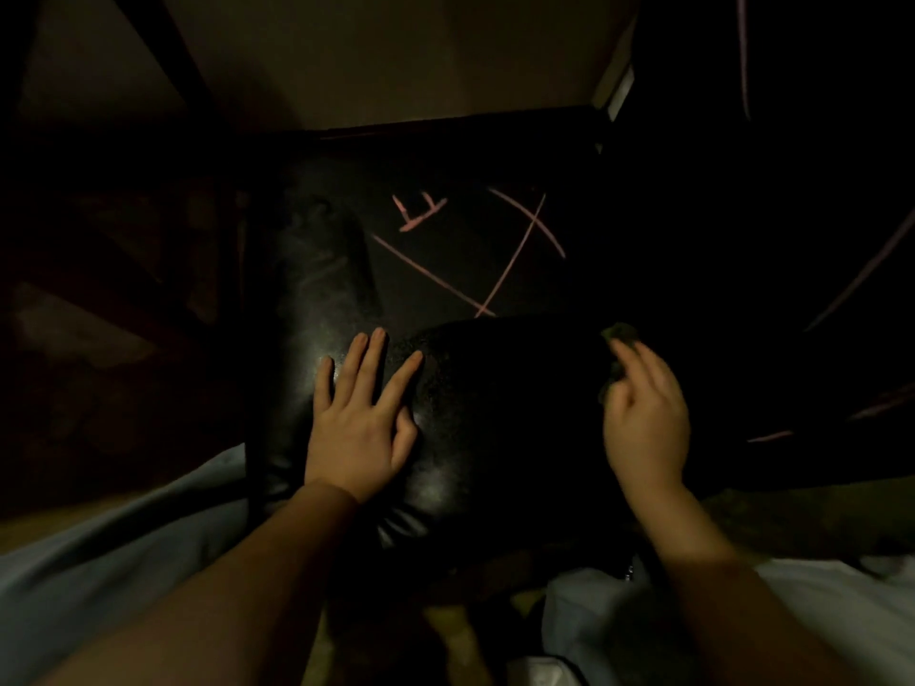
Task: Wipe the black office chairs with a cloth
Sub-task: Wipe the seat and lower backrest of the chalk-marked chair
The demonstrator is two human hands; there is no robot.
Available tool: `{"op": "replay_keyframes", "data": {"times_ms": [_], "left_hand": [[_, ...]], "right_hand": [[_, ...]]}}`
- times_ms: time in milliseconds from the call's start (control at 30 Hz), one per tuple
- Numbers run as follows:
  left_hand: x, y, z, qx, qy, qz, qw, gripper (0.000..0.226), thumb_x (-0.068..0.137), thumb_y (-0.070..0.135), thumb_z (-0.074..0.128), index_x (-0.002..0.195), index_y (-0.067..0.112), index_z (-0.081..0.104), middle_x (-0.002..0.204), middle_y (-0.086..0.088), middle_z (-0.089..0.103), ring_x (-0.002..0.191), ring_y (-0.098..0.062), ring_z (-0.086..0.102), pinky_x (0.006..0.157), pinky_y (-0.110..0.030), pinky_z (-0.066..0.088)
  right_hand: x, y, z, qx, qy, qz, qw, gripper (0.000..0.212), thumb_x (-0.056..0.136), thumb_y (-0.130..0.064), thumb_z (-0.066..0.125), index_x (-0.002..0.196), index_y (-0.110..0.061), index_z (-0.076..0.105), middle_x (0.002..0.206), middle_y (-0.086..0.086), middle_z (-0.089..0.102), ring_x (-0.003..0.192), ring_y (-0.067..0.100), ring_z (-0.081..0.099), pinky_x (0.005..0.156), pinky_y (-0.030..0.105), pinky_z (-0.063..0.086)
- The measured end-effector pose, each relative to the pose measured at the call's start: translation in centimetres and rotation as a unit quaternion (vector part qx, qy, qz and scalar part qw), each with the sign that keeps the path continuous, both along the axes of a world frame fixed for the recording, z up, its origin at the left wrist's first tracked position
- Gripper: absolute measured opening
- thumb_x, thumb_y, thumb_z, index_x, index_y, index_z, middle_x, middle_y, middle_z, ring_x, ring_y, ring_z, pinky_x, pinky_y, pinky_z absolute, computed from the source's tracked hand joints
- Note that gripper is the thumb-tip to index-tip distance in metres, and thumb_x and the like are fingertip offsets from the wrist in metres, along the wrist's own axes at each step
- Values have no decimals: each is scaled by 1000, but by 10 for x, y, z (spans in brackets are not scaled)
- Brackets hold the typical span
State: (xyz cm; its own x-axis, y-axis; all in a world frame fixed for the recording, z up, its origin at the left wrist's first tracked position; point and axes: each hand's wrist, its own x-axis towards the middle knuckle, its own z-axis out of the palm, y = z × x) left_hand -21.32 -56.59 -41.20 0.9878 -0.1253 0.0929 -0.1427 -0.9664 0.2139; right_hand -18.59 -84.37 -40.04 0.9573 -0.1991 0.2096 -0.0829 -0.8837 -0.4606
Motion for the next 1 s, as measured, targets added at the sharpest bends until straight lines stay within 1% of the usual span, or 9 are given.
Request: {"op": "replay_keyframes", "data": {"times_ms": [67,200,433,500,567,633,700,800,1000], "left_hand": [[3,5,3,-4,12,0,1000,58,88,35,36,143,19,45,154,-16,30,144,-31,23,115,-52,13],[7,10,12,12,35,-4,999,59,88,36,35,142,16,46,151,-17,35,141,-34,29,114,-52,18],[17,5,45,77,114,-2,990,59,94,48,37,147,23,37,154,-12,31,142,-30,28,115,-43,25],[26,-8,56,69,107,5,992,58,92,48,31,139,18,49,146,-11,44,132,-30,41,107,-39,35],[31,-30,60,26,100,-29,994,66,84,46,24,129,13,59,136,-12,55,123,-31,49,103,-39,41],[29,-51,50,4,86,-98,991,63,81,40,34,133,12,56,141,-13,51,130,-32,46,109,-46,37],[21,-62,37,-3,87,-133,987,59,85,36,39,139,14,50,148,-9,43,137,-28,39,115,-44,27],[21,-63,23,-40,73,-124,989,55,89,33,39,141,17,47,150,-4,41,140,-22,33,118,-40,19],[21,-60,13,-30,47,-137,989,59,85,31,41,141,15,47,150,-7,41,140,-24,32,116,-42,19]], "right_hand": [[-6,6,-1,14,20,-58,998,46,96,-24,35,135,-9,55,142,14,50,134,31,42,110,48,36],[-9,14,-5,-22,45,-11,999,43,95,-30,56,135,-15,54,147,10,44,140,28,33,114,47,29],[-12,18,0,-27,82,-8,996,41,96,-23,52,136,-15,54,149,7,42,143,27,28,117,46,25],[-12,18,2,-36,91,-9,995,41,97,-23,49,137,-15,53,151,5,40,145,25,25,117,44,24],[-12,20,3,-46,96,-1,994,41,98,-22,48,138,-14,52,152,4,39,146,23,21,118,43,21],[-12,20,4,-55,92,14,994,41,98,-20,48,138,-11,52,152,6,38,146,24,20,118,42,19],[-12,19,5,-74,100,28,992,43,98,-20,48,140,-10,49,153,8,37,147,25,19,119,42,17],[-7,13,4,-112,120,57,985,47,99,-23,46,144,-12,43,155,8,33,147,25,16,119,40,11],[47,12,12,-119,152,79,978,52,100,-22,38,151,-15,29,159,7,22,149,24,6,120,41,6]]}}
